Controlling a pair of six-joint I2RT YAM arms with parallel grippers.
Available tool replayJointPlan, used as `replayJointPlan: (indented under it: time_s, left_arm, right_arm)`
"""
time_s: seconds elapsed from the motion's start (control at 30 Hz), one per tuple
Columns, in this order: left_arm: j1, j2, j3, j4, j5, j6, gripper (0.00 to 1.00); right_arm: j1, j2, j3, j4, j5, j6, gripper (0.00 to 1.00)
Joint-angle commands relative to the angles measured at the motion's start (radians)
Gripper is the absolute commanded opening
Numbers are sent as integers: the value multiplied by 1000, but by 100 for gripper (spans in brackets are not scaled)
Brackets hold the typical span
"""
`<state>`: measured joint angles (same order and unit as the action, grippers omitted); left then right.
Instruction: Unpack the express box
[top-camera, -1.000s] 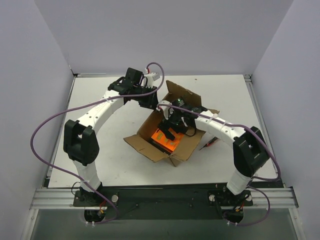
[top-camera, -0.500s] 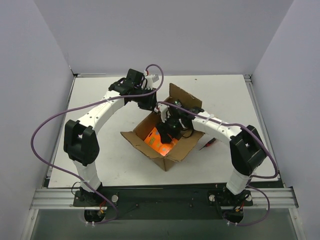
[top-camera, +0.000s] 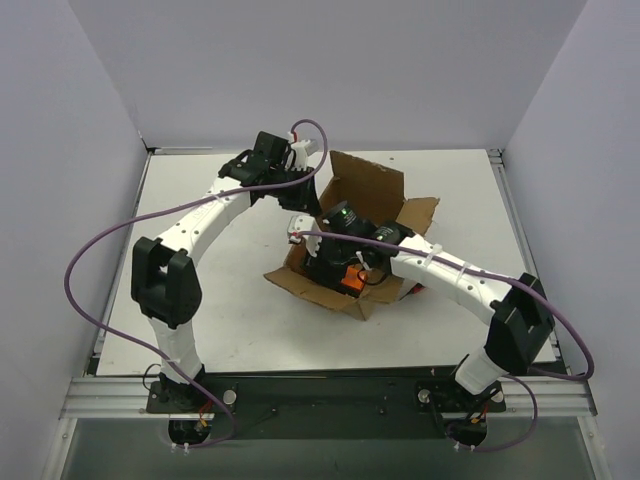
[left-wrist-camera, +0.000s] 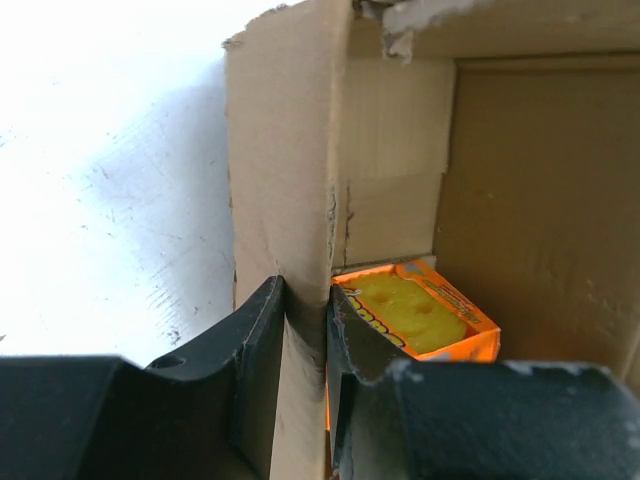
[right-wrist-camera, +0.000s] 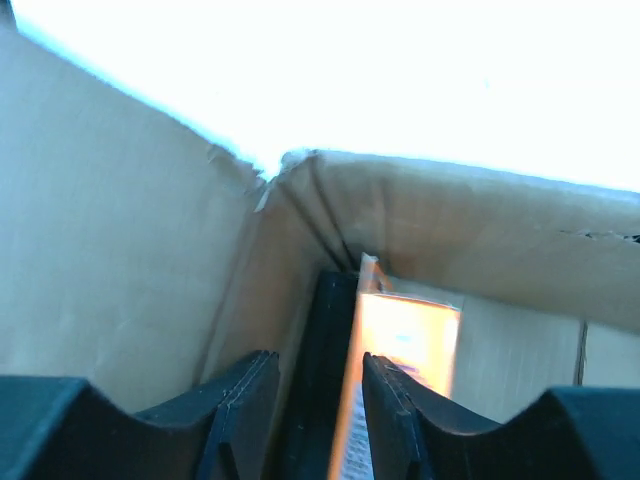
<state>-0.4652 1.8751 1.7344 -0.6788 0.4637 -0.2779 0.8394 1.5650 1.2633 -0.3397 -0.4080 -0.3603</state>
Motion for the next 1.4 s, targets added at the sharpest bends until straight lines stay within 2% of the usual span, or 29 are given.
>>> replayJointPlan:
  time_s: [0.0,0.2,0.27,0.3,0.4,0.43,0.63,0.77,0.87,0.97,1.03,1.07,1.17,1.37]
  left_arm:
    - [-6,1,82,76,50,-55,0]
    - [-9,6,80,79,73,-46,0]
    - [-9,7,67,85,91,-44,0]
    - [-12,6,60,88,96,-44,0]
    - [-13,4,44,94,111,-52,0]
    - [-13,6,40,96,115,-52,0]
    - [-21,9,39,97,121,-50,0]
    - [-24,7,36,99,122,-49,0]
    - [-26,6,39,99,115,-46,0]
    - [-27,1,42,94,112,-44,0]
    - [-27,-2,39,96,108,-43,0]
    - [-27,-4,39,93,108,-41,0]
    - [-27,-11,25,88,96,-34,0]
    - [-27,-13,36,53,53,22,0]
  right_arm:
    - [13,-10,44,-33,-40,-71,40]
    - [20,-22,10,-15,20,-72,41]
    - [20,-37,10,-10,44,-84,45]
    - [20,-42,10,-9,55,-94,47]
    - [20,-49,7,-4,96,-123,63]
    - [20,-48,1,1,109,-123,73]
    - [29,-46,-33,34,155,-112,83]
    - [27,-20,-71,31,181,-88,86]
    - [15,7,-102,19,187,-51,84]
    - [3,26,-134,13,184,-14,77]
    - [-5,30,-143,13,167,-5,63]
    - [-8,23,-146,14,163,-5,52]
    - [-16,-6,-119,34,175,-17,39]
    - [-68,-63,128,13,180,-35,29]
